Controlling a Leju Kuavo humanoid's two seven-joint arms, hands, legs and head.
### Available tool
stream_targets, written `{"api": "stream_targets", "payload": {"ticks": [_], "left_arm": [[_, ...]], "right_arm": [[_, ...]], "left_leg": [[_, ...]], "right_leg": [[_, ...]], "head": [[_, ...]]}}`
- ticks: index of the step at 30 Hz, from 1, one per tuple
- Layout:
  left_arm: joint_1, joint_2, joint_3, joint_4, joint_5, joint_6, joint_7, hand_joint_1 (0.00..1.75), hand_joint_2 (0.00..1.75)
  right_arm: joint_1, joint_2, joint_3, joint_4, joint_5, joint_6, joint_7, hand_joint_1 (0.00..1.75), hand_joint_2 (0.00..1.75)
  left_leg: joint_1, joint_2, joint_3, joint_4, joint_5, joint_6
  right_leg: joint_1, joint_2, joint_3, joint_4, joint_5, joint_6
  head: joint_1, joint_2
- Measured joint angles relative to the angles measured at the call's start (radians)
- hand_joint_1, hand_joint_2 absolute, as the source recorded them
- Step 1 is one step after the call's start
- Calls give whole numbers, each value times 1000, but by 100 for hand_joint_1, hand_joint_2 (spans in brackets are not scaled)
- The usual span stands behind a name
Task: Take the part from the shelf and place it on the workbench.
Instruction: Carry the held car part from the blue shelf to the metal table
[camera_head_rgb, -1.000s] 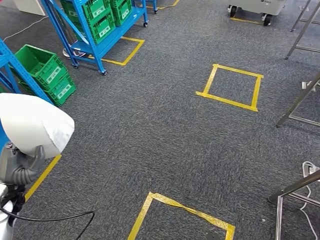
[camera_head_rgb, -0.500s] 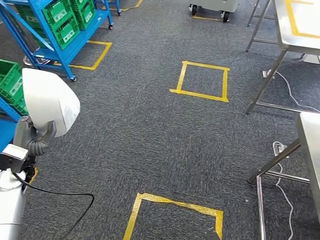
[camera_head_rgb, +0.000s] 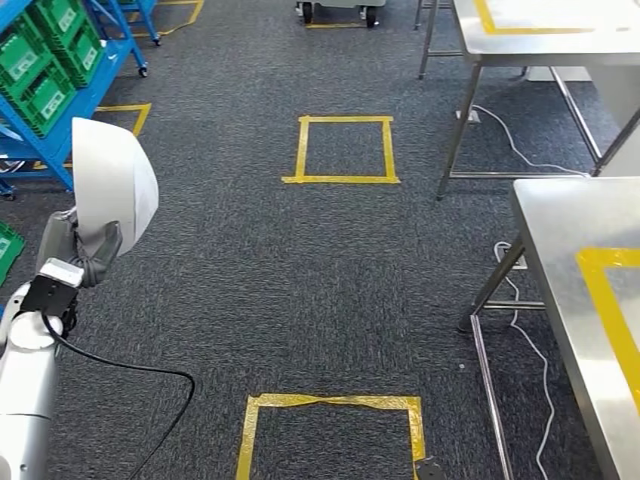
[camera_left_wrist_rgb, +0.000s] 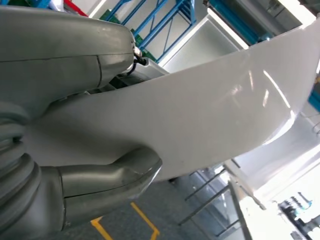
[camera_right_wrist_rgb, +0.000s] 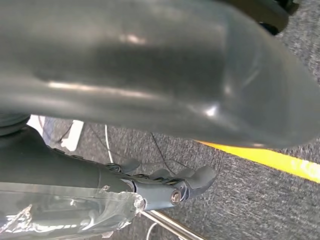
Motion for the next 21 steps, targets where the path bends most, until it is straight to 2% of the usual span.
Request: {"api": "stream_targets", "payload": {"ticks": [1, 2, 3, 4, 6, 8, 9, 10, 11, 12, 13, 14, 15, 16, 17, 18, 19, 21], "left_arm": [[-13, -4, -5, 19, -15, 5, 8, 175, 175], [-26, -12, -13, 37, -29, 7, 15, 175, 175], [-44, -26, -26, 53, -45, 10, 24, 175, 175], [-66, -43, -42, 70, -62, 15, 37, 175, 175], [-117, -84, -82, 103, -87, 35, 64, 175, 175], [-159, -120, -123, 132, -98, 52, 83, 175, 175], [-172, -133, -139, 142, -99, 56, 86, 175, 175], [-181, -144, -152, 150, -98, 58, 88, 175, 175], [-189, -156, -163, 156, -97, 59, 89, 175, 175], [-198, -165, -173, 161, -95, 59, 89, 175, 175], [-209, -175, -182, 167, -94, 59, 93, 175, 175], [-222, -185, -191, 176, -95, 60, 101, 175, 175], [-235, -195, -200, 186, -96, 62, 111, 175, 175], [-248, -207, -211, 197, -98, 67, 123, 175, 175], [-258, -219, -222, 208, -100, 72, 133, 175, 175], [-267, -228, -233, 217, -100, 76, 141, 175, 175], [-275, -234, -240, 224, -98, 80, 147, 175, 175], [-288, -237, -246, 232, -86, 85, 156, 175, 175]], "right_arm": [[1, 0, -1, 0, -6, -2, 0, 0, 0], [3, 0, -3, 0, -15, -4, 2, 0, 0], [5, 0, -7, 0, -24, -7, 3, 0, 0], [7, 0, -12, 0, -33, -10, 5, 0, 0], [7, 0, -23, 0, -46, -14, 7, 0, 0], [5, -1, -31, 0, -51, -15, 8, 0, 0], [6, -1, -34, 0, -52, -15, 8, 0, 0], [10, -1, -37, 0, -52, -16, 8, 0, 0], [15, -1, -40, 0, -52, -16, 9, 0, 0], [19, -2, -43, 0, -53, -16, 11, 0, 0], [22, -2, -46, 0, -52, -17, 15, 0, 0], [23, -2, -48, 0, -52, -17, 19, 0, 0], [22, -2, -48, 0, -50, -17, 22, 0, 0], [21, -2, -48, 0, -49, -17, 21, 0, 0], [21, -2, -48, 0, -46, -18, 17, 0, 0], [21, -2, -48, 0, -44, -20, 9, 0, 0], [22, -2, -48, 0, -41, -23, -2, 0, 0], [20, -2, -48, 0, -34, -30, -27, 0, 0]], "left_leg": [[0, -5, -34, 58, -15, 1], [0, -7, -56, 87, -12, 3], [0, -9, -60, 78, 11, 6], [0, -14, -46, 35, 49, 9], [5, -57, 6, -91, 120, 15], [8, -92, 37, -166, 139, 16], [6, -90, 42, -177, 135, 18], [6, -77, 43, -181, 134, 21], [5, -64, 44, -184, 137, 27], [5, -52, 46, -187, 140, 33], [4, -39, 47, -189, 142, 40], [2, -27, 47, -190, 143, 44], [0, -17, 47, -190, 142, 48], [-2, -5, 47, -190, 142, 50], [-3, 6, 48, -189, 142, 51], [-4, 18, 49, -189, 141, 50], [-4, 30, 51, -189, 139, 49], [-7, 56, 56, -187, 132, 42]], "right_leg": [[0, 15, 0, 0, 1, -1], [1, 29, 0, 0, 1, -1], [1, 44, 0, 0, 2, -1], [0, 56, 0, 0, 3, 1], [0, 78, -3, 2, 7, 8], [-2, 100, -13, 3, 13, 20], [-4, 113, -17, 0, 18, 28], [-7, 125, -21, -4, 23, 36], [-7, 115, -26, -4, 23, 42], [-5, 91, -35, 8, 15, 47], [-2, 57, -53, 43, -5, 50], [0, 19, -80, 100, -34, 54], [-1, -2, -111, 167, -66, 56], [-2, -11, -140, 233, -91, 59], [-2, -14, -158, 273, -101, 60], [-2, -15, -157, 275, -94, 60], [-2, -18, -137, 239, -73, 60], [3, -50, -58, 102, -19, 57]], "head": [[-2, 0], [-2, 0], [-3, 0], [-4, 0], [-4, 0], [-3, 0], [-3, 0], [-4, 0], [-4, 0], [-1, 0], [2, 0], [5, 0], [7, 0], [7, 0], [7, 0], [8, 0], [7, 0], [8, 0]]}}
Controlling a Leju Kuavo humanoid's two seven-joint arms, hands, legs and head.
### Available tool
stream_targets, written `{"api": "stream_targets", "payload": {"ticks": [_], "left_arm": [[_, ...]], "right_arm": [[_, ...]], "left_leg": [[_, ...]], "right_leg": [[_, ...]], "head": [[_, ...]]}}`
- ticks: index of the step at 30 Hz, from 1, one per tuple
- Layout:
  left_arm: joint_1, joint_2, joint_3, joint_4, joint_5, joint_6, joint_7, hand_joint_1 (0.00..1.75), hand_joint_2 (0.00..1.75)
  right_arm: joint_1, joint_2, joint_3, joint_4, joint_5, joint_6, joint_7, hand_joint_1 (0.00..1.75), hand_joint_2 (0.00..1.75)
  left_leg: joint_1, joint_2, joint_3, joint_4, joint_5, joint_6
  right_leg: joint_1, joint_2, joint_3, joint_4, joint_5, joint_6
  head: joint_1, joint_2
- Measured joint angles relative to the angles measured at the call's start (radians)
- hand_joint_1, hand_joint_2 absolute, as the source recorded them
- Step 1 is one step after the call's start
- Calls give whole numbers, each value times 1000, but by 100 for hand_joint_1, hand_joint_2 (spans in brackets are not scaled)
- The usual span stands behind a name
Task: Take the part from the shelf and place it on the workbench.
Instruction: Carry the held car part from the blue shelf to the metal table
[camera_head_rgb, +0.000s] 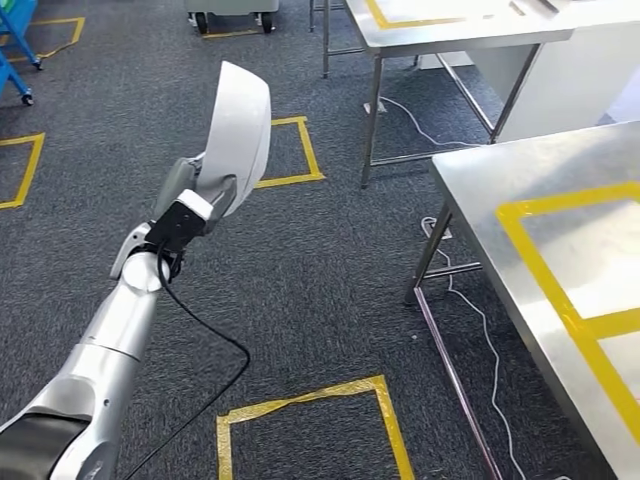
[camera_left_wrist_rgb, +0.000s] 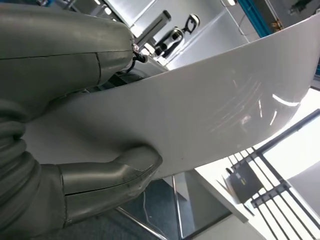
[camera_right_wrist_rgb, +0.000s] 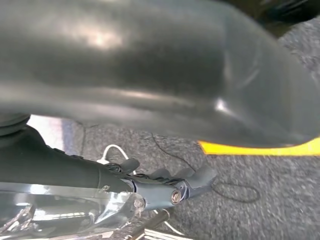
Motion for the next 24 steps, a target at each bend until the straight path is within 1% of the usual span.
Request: {"api": "stream_targets", "payload": {"ticks": [1, 2, 3, 4, 5, 6, 7, 8, 9, 10, 11, 12, 13, 14, 15, 16, 17, 18, 19, 20, 21, 22, 23, 24], "left_arm": [[-6, 1, -1, 3, 8, 0, 7, 175, 175], [-12, 4, -1, 5, 16, 0, 15, 175, 175], [-16, 6, -1, 8, 23, 0, 26, 175, 175], [-18, 8, -1, 11, 29, 1, 36, 175, 175], [-19, 11, -1, 14, 33, 3, 45, 175, 175], [-19, 15, -1, 16, 37, 5, 51, 175, 175], [-18, 21, -1, 18, 41, 6, 54, 175, 175], [-18, 28, 0, 19, 43, 6, 54, 175, 175], [-16, 36, 0, 21, 46, 8, 55, 175, 175], [-11, 44, 1, 23, 50, 13, 57, 175, 175], [-5, 54, 3, 25, 57, 20, 63, 175, 175], [1, 65, 7, 27, 67, 27, 76, 175, 175], [5, 79, 12, 29, 78, 34, 94, 175, 175], [7, 96, 19, 31, 88, 38, 112, 175, 175], [7, 113, 28, 33, 96, 39, 126, 175, 175], [5, 130, 35, 35, 102, 40, 134, 175, 175], [4, 145, 42, 36, 104, 40, 137, 175, 175], [2, 155, 47, 38, 106, 40, 139, 175, 175], [2, 160, 50, 40, 107, 40, 141, 175, 175], [1, 163, 52, 42, 107, 40, 143, 175, 175], [0, 164, 52, 44, 107, 40, 143, 175, 175], [-1, 165, 52, 46, 107, 40, 143, 175, 175], [-2, 167, 53, 47, 107, 40, 144, 175, 175], [-2, 169, 54, 49, 107, 40, 144, 175, 175]], "right_arm": [[-1, 0, 0, 0, 3, -3, -11, 0, 0], [-2, 0, 0, 0, 5, -4, -18, 0, 0], [-3, 0, 0, 0, 7, -5, -20, 0, 0], [-3, 0, 0, 0, 10, -5, -18, 0, 0], [-2, 0, 1, 0, 13, -5, -14, 0, 0], [-1, 0, 1, 0, 16, -5, -9, 0, 0], [-1, 0, 1, 0, 19, -5, -5, 0, 0], [-2, 0, 1, 0, 22, -5, -2, 0, 0], [-4, 0, 2, 0, 25, -5, 2, 0, 0], [-5, 0, 2, 0, 30, -5, 8, 0, 0], [-6, 0, 3, 0, 35, -4, 18, 0, 0], [-6, 0, 5, 0, 42, -4, 32, 0, 0], [-5, 0, 7, 0, 49, -4, 47, 0, 0], [-5, 0, 9, 0, 55, -4, 60, 0, 0], [-6, 1, 12, 0, 60, -3, 70, 0, 0], [-7, 1, 15, 0, 63, -3, 77, 0, 0], [-9, 1, 18, 0, 64, -2, 81, 0, 0], [-9, 2, 21, 0, 65, -2, 83, 0, 0], [-9, 2, 23, 0, 66, -2, 85, 0, 0], [-7, 2, 25, 0, 66, -1, 85, 0, 0], [-5, 2, 26, 0, 66, -1, 86, 0, 0], [-5, 2, 27, 0, 66, -1, 86, 0, 0], [-6, 2, 28, 0, 66, -1, 86, 0, 0], [-9, 3, 28, 0, 66, -1, 86, 0, 0]], "left_leg": [[-3, 11, 2, 1, -4, -5], [-6, 21, 4, 2, -6, -9], [-9, 30, 5, 2, -7, -14], [-10, 40, 6, 1, -8, -18], [-8, 40, 8, 1, -11, -24], [-5, 25, 6, 8, -21, -29], [-3, 1, -5, 33, -40, -34], [-1, -28, -26, 79, -68, -37], [0, -50, -57, 142, -100, -38], [0, -60, -91, 211, -128, -38], [0, -63, -118, 261, -142, -38], [0, -64, -132, 281, -137, -37], [0, -67, -126, 262, -114, -35], [1, -74, -102, 210, -78, -32], [3, -95, -70, 143, -42, -30], [5, -117, -39, 78, -19, -28], [7, -137, -18, 34, -7, -25], [7, -150, -8, 11, -5, -23], [6, -146, -6, 4, -6, -19], [6, -136, -7, 3, -3, -13], [6, -126, -6, 0, 1, -7], [6, -115, -6, -2, 4, -1], [6, -103, -5, -4, 6, 4], [4, -90, -5, -5, 6, 7]], "right_leg": [[2, -15, 31, -56, 16, -5], [5, -25, 49, -88, 23, -11], [7, -23, 52, -97, 20, -18], [6, -10, 49, -97, 23, -26], [5, 2, 48, -98, 24, -33], [3, 13, 48, -100, 25, -39], [1, 25, 48, -102, 28, -46], [-2, 35, 48, -104, 30, -51], [-2, 47, 47, -105, 31, -55], [-2, 60, 46, -105, 32, -58], [-2, 74, 46, -105, 33, -59], [-2, 90, 45, -105, 34, -59], [-2, 107, 44, -105, 36, -59], [-3, 124, 44, -105, 38, -57], [-4, 140, 42, -105, 41, -54], [-3, 155, 39, -103, 43, -51], [-4, 167, 35, -103, 46, -46], [-5, 178, 31, -105, 50, -40], [-5, 189, 27, -108, 53, -33], [-7, 196, 24, -112, 57, -27], [-5, 182, 19, -109, 54, -22], [-2, 154, 9, -91, 41, -19], [1, 116, -11, -50, 16, -17], [4, 75, -37, 11, -19, -15]], "head": [[-1, 0], [-2, 0], [-3, 0], [-4, 0], [-4, 0], [-4, 0], [-5, 0], [-6, 0], [-6, 0], [-7, 0], [-7, 0], [-7, 0], [-7, 0], [-7, 0], [-7, 0], [-7, 0], [-7, 0], [-7, 0], [-7, 0], [-7, 0], [-7, 0], [-4, 0], [-2, 0], [0, 0]]}}
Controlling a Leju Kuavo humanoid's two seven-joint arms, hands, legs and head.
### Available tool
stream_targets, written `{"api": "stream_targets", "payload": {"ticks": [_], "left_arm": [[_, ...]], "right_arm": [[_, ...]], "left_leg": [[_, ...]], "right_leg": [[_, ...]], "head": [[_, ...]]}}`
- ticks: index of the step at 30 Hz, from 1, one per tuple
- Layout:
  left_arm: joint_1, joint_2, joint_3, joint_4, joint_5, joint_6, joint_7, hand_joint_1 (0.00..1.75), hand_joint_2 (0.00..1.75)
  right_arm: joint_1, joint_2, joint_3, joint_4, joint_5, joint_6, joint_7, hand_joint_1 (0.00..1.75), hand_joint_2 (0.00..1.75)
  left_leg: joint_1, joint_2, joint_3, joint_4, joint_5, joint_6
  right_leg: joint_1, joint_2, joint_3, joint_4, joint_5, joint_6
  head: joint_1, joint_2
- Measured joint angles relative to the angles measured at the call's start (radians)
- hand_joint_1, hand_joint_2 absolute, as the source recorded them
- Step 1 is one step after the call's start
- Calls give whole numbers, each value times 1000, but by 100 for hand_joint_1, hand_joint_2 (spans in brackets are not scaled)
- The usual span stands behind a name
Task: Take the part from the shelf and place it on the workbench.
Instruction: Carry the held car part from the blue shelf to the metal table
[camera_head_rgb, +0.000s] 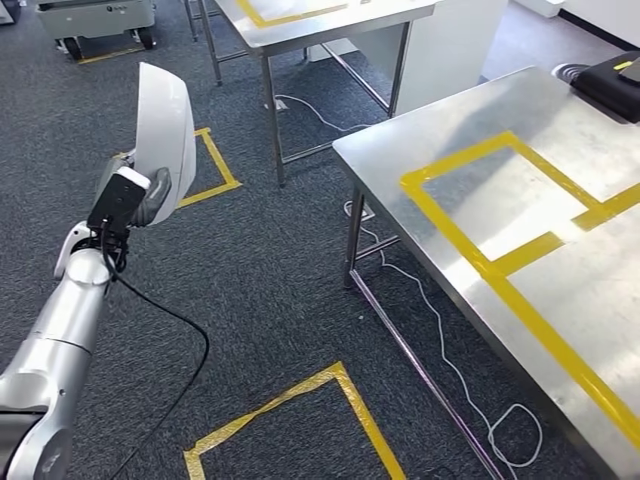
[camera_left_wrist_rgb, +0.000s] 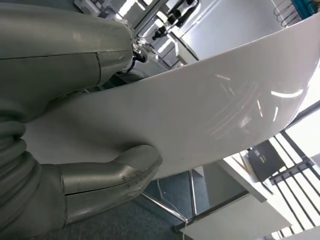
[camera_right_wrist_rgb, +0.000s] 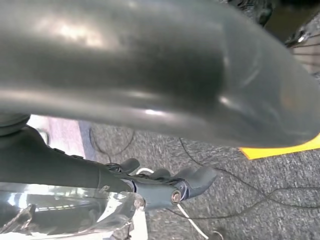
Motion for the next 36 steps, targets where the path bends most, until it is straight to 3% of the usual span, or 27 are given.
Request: {"api": "stream_targets", "payload": {"ticks": [2, 3, 4, 5, 8, 9, 11, 12, 14, 15, 17, 18, 19, 21, 22, 24, 25, 26, 27, 29, 31, 33, 34, 35, 36], "left_arm": [[1, 7, 3, 5, 0, 0, 0, 175, 175], [2, 10, 4, 7, 0, 0, 0, 175, 175], [2, 11, 6, 9, 0, 0, 0, 175, 175], [2, 12, 6, 11, 0, 0, 0, 175, 175], [2, 17, 7, 12, 0, 2, 0, 175, 175], [0, 21, 7, 13, 0, 2, 0, 175, 175], [-4, 28, 7, 16, -6, -2, -1, 175, 175], [-8, 31, 7, 18, -17, -3, 3, 175, 175], [-23, 41, 3, 27, -58, 4, 29, 175, 175], [-33, 46, 1, 39, -82, 12, 50, 175, 175], [-55, 54, -1, 68, -123, 30, 83, 175, 175], [-64, 54, -3, 81, -137, 39, 89, 175, 175], [-74, 53, -5, 91, -149, 48, 91, 175, 175], [-96, 48, -9, 106, -160, 64, 89, 175, 175], [-107, 47, -10, 113, -159, 72, 89, 175, 175], [-125, 44, -10, 123, -148, 82, 90, 175, 175], [-130, 41, -9, 128, -143, 83, 91, 175, 175], [-134, 36, -9, 131, -140, 80, 91, 175, 175], [-138, 30, -8, 134, -140, 75, 92, 175, 175], [-148, 21, -8, 138, -141, 63, 91, 175, 175], [-154, 21, -8, 142, -146, 53, 90, 175, 175], [-156, 23, -8, 148, -154, 47, 89, 175, 175], [-156, 23, -8, 150, -156, 45, 89, 175, 175], [-156, 22, -8, 153, -158, 44, 89, 175, 175], [-157, 22, -8, 154, -158, 44, 89, 175, 175]], "right_arm": [[-5, 0, 1, 0, 0, 0, 0, 0, 0], [-6, 0, 1, 0, 0, 0, 0, 0, 0], [-5, 0, 2, 0, 0, 0, 0, 0, 0], [-5, 0, 2, 0, 0, 0, -1, 0, 0], [-11, 0, 3, 0, 3, 0, -5, 0, 0], [-13, 1, 4, 0, 4, -1, -6, 0, 0], [-14, 1, 6, 0, 7, 0, -5, 0, 0], [-14, 1, 7, 0, 8, 3, -3, 0, 0], [-17, 1, 7, 0, 9, 14, 4, 0, 0], [-21, 1, 7, 0, 8, 20, 7, 0, 0], [-26, 1, 7, 0, 7, 28, 14, 0, 0], [-26, 1, 7, 0, 6, 30, 17, 0, 0], [-25, 1, 7, 0, 6, 31, 20, 0, 0], [-24, 1, 7, 0, 3, 33, 22, 0, 0], [-25, 1, 7, 0, 0, 32, 21, 0, 0], [-25, 1, 7, -1, -4, 26, 17, 0, 0], [-22, 1, 7, -1, -6, 23, 15, 0, 0], [-18, 1, 7, -1, -6, 21, 13, 0, 0], [-13, 1, 7, -1, -6, 21, 13, 0, 0], [-8, 1, 7, 0, -6, 25, 13, 0, 0], [-13, 1, 7, -1, -5, 29, 13, 0, 0], [-15, 1, 7, -1, -4, 31, 13, 0, 0], [-14, 1, 7, -1, -3, 32, 13, 0, 0], [-14, 0, 7, -1, -3, 33, 13, 0, 0], [-14, 0, 7, -1, -3, 34, 13, 0, 0]], "left_leg": [[-4, 29, 0, 0, -1, 3], [-5, 44, 0, 1, -2, 4], [-5, 57, 1, 1, -3, 4], [-6, 70, 2, 1, -4, 3], [-12, 104, 9, 4, -13, -8], [-16, 116, 10, 5, -16, -12], [-18, 139, 13, 4, -19, -19], [-15, 134, 13, 7, -25, -24], [-9, 89, -8, 59, -60, -34], [-6, 59, -35, 115, -89, -37], [-4, 32, -105, 248, -140, -41], [-3, 29, -129, 285, -144, -43], [-1, 27, -136, 288, -128, -44], [8, 10, -96, 194, -58, -50], [16, -19, -64, 128, -28, -55], [27, -68, -22, 39, -6, -55], [27, -78, -16, 24, -8, -49], [25, -69, -15, 20, -9, -39], [23, -56, -16, 19, -6, -30], [21, -30, -16, 16, 0, -14], [14, -1, -16, 15, 1, -4], [6, 29, -15, 15, 0, 0], [4, 42, -15, 15, -1, 1], [2, 55, -14, 15, -2, 1], [0, 68, -12, 16, -3, 0]], "right_leg": [[0, -34, -57, 131, -60, 4], [0, -38, -68, 162, -68, 4], [0, -41, -58, 153, -58, 4], [1, -48, -25, 103, -34, 2], [14, -116, 89, -87, 26, -12], [18, -127, 101, -110, 29, -18], [19, -103, 99, -116, 31, -28], [17, -89, 98, -118, 33, -32], [11, -62, 99, -122, 39, -42], [9, -49, 99, -123, 41, -46], [6, -20, 98, -123, 43, -50], [4, -4, 98, -123, 44, -49], [2, 11, 98, -122, 45, -47], [-3, 41, 97, -122, 49, -41], [-4, 56, 95, -119, 50, -35], [-8, 85, 84, -116, 55, -20], [-10, 99, 78, -118, 59, -11], [-14, 111, 71, -122, 65, -3], [-15, 106, 66, -124, 68, 3], [-11, 46, 43, -86, 44, 10], [-7, -24, -11, 37, -23, 11], [-7, -39, -60, 157, -74, 11], [-7, -40, -61, 169, -73, 9], [-6, -43, -40, 139, -56, 7], [-3, -52, 0, 75, -27, 3]], "head": [[2, 0], [2, 0], [2, 0], [2, 0], [2, 0], [2, 0], [1, 0], [2, 0], [0, 0], [-1, 0], [-4, 0], [-4, 0], [-4, 0], [-4, 0], [-4, 0], [-6, 0], [-7, 0], [-8, 0], [-9, 0], [-2, 0], [6, 0], [6, 0], [7, 0], [7, 0], [7, 0]]}}
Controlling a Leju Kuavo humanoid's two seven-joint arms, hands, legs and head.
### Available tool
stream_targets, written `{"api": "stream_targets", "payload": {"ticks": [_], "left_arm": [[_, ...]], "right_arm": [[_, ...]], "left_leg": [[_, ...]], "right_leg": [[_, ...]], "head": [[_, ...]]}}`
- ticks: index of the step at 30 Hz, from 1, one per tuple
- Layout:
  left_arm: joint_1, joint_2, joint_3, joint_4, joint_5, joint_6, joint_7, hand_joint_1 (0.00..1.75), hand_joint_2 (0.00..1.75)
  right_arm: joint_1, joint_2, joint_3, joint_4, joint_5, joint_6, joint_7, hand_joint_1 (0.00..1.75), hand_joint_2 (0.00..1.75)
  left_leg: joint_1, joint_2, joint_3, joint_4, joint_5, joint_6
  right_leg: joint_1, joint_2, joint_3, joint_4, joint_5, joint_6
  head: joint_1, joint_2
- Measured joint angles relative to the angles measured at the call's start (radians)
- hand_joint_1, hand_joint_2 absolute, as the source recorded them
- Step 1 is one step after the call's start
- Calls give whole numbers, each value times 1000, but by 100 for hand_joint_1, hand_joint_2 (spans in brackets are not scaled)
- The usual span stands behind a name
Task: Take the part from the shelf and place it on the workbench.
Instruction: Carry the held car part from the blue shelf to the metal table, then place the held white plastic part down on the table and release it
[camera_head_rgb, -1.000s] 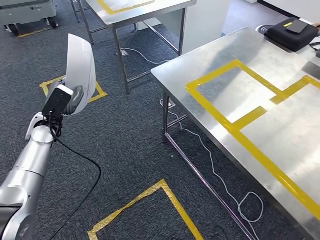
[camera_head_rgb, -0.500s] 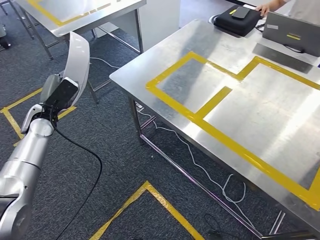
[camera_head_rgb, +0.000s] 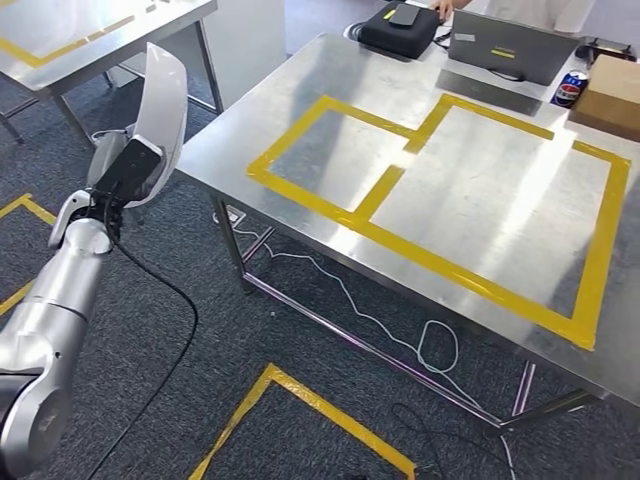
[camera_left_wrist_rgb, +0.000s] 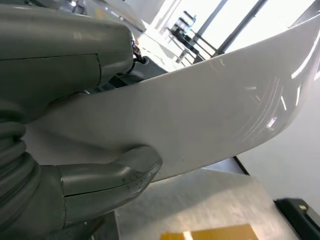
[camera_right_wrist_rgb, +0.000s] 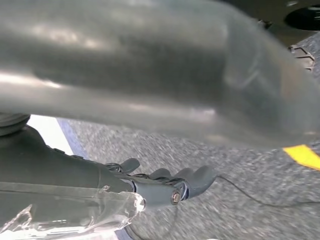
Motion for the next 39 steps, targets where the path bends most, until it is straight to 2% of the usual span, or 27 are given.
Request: {"api": "stream_targets", "payload": {"ticks": [2, 3, 4, 6, 8, 10, 12, 13, 14, 15, 17, 19, 21, 22, 23, 25, 26, 27, 28, 29, 30, 32, 33, 34, 36, 37, 39], "left_arm": [[-3, 1, 0, 2, 1, -6, -1, 175, 175], [-5, 3, 0, 2, 1, -11, -2, 175, 175], [-7, 3, 0, 3, 1, -13, -2, 175, 175], [-10, 1, -1, 3, -5, -3, 6, 175, 175], [-13, -1, -2, 3, -14, 10, 15, 175, 175], [-13, 8, -2, 3, -17, 14, 15, 175, 175], [-7, 21, -1, 3, -20, 20, 6, 175, 175], [-2, 24, 0, 3, -25, 22, 0, 175, 175], [1, 27, 0, 3, -30, 22, -5, 175, 175], [3, 29, 0, 3, -36, 19, -9, 175, 175], [3, 33, -1, 2, -43, 9, -12, 175, 175], [2, 36, -2, 2, -56, 4, -13, 175, 175], [2, 30, -3, 2, -67, -8, -13, 175, 175], [1, 25, -3, 2, -68, -19, -12, 175, 175], [1, 20, -3, 1, -68, -29, -11, 175, 175], [2, 18, -4, 0, -73, -36, -9, 175, 175], [3, 18, -3, 0, -78, -33, -9, 175, 175], [5, 18, -4, 0, -82, -31, -9, 175, 175], [7, 18, -4, 0, -85, -28, -9, 175, 175], [9, 17, -4, -1, -88, -27, -9, 175, 175], [10, 17, -5, -1, -89, -26, -9, 175, 175], [10, 16, -5, -3, -90, -25, -9, 175, 175], [10, 16, -5, -5, -90, -25, -9, 175, 175], [9, 17, -5, -6, -91, -25, -9, 175, 175], [7, 16, -7, -8, -91, -24, -9, 175, 175], [7, 16, -7, -10, -91, -24, -9, 175, 175], [6, 17, -9, -14, -91, -24, -10, 175, 175]], "right_arm": [[-3, 0, 0, 0, 0, 0, -1, 0, 0], [-4, 0, 0, 0, 1, 1, -2, 0, 0], [-4, 0, 0, 0, 1, 1, -3, 0, 0], [-2, -1, 0, 0, -3, 0, -7, 0, 0], [-2, 0, -1, 0, -18, -8, -18, 0, 0], [-5, 0, -1, 0, -30, -17, -33, 0, 0], [-5, -1, -1, 0, -33, -19, -43, 0, 0], [-4, -1, -2, 0, -32, -19, -45, 0, 0], [-3, -1, -2, 0, -31, -19, -45, 0, 0], [-3, -2, -2, 0, -29, -18, -45, 0, 0], [-5, -2, -2, 0, -26, -14, -41, 0, 0], [-5, -2, -2, 0, -25, -10, -33, 0, 0], [0, -2, -3, 0, -24, -7, -28, 0, 0], [4, -2, -3, 0, -24, -6, -27, 0, 0], [5, -2, -3, 0, -24, -6, -27, 0, 0], [2, -2, -3, 0, -24, -6, -28, 0, 0], [0, -2, -3, 0, -24, -6, -29, 0, 0], [-1, -2, -3, 0, -24, -7, -30, 0, 0], [-1, -2, -3, 0, -24, -7, -31, 0, 0], [0, -3, -4, 0, -24, -7, -31, 0, 0], [1, -3, -4, 0, -24, -7, -31, 0, 0], [-1, -3, -4, 0, -24, -7, -31, 0, 0], [-3, -3, -4, 0, -24, -7, -31, 0, 0], [-4, -3, -4, 0, -24, -7, -32, 0, 0], [-3, -3, -4, 0, -24, -7, -32, 0, 0], [-2, -3, -4, 0, -24, -7, -32, 0, 0], [-3, -3, -4, 0, -24, -7, -32, 0, 0]], "left_leg": [[-6, 23, 5, 1, -5, -5], [-9, 33, 7, 2, -7, -8], [-11, 43, 8, 1, -8, -12], [-10, 57, 12, -1, -10, -22], [-5, 24, 2, 25, -34, -34], [-2, -26, -47, 129, -89, -41], [-1, -40, -112, 252, -132, -45], [0, -41, -129, 276, -128, -46], [1, -43, -128, 262, -106, -47], [4, -49, -109, 215, -70, -48], [14, -89, -47, 83, -7, -52], [20, -120, -13, 10, 8, -47], [17, -108, -11, 1, 8, -31], [17, -97, -11, -1, 10, -23], [16, -85, -10, -3, 12, -14], [14, -60, -10, -5, 14, -4], [12, -47, -10, -5, 13, -1], [10, -34, -10, -5, 13, 0], [8, -20, -9, -5, 12, 0], [7, -8, -8, -5, 11, 0], [7, 4, -6, -5, 9, -1], [2, 26, 1, -4, 4, -7], [-2, 37, 3, -3, 1, -11], [-6, 47, 6, -3, 0, -15], [-7, 70, 11, -6, -3, -24], [-5, 69, 14, -5, -7, -30], [0, 30, -2, 38, -41, -39]], "right_leg": [[10, -38, 80, -134, 40, -9], [14, -50, 101, -172, 48, -14], [17, -52, 107, -185, 47, -18], [15, -27, 105, -188, 52, -27], [9, -5, 107, -194, 58, -39], [4, 18, 108, -198, 63, -46], [2, 45, 108, -198, 64, -48], [1, 59, 108, -198, 65, -48], [-1, 73, 108, -198, 66, -46], [-3, 87, 108, -198, 67, -44], [-6, 114, 105, -194, 68, -34], [-8, 139, 95, -193, 72, -20], [-11, 156, 86, -199, 79, -5], [-10, 140, 81, -196, 77, 0], [-8, 111, 70, -176, 64, 4], [-4, 39, 24, -78, 7, 8], [-4, 22, -6, -8, -26, 10], [-4, 16, -32, 49, -49, 11], [-4, 13, -44, 81, -56, 11], [-4, 11, -36, 72, -44, 10], [-4, 4, -8, 23, -18, 9], [3, -40, 70, -115, 36, 2], [7, -58, 96, -163, 50, -2], [10, -67, 108, -186, 53, -7], [12, -45, 106, -191, 54, -17], [10, -31, 106, -193, 56, -22], [4, -6, 108, -197, 60, -33]], "head": [[-1, 0], [-1, 0], [-2, 0], [-2, 0], [-2, 0], [-5, 0], [-8, 0], [-7, 0], [-7, 0], [-7, 0], [-7, 0], [-8, 0], [-8, 0], [-8, 0], [-5, 0], [1, 0], [3, 0], [3, 0], [3, 0], [3, 0], [3, 0], [4, 0], [4, 0], [3, 0], [3, 0], [3, 0], [1, 0]]}}
